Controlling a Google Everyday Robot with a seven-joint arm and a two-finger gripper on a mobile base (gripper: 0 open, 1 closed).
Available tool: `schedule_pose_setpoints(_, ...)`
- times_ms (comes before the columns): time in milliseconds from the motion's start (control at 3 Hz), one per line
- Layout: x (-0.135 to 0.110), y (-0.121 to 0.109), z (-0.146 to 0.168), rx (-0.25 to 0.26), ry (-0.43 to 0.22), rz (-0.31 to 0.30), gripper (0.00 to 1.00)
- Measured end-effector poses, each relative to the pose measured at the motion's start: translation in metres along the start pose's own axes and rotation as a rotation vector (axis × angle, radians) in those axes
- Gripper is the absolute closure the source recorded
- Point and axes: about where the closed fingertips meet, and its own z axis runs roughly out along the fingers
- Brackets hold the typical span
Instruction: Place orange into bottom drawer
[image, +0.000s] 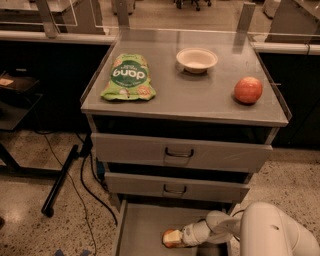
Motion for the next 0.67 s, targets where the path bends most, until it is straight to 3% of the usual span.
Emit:
schedule_pose_setpoints(333, 0.0034, -0.0113, 0.0061, 0.034, 0.014, 0.019, 1.00)
schedule_pose_setpoints(667, 0.0080, -0.0176, 0.0076, 0.024, 0.021, 0.017, 1.00)
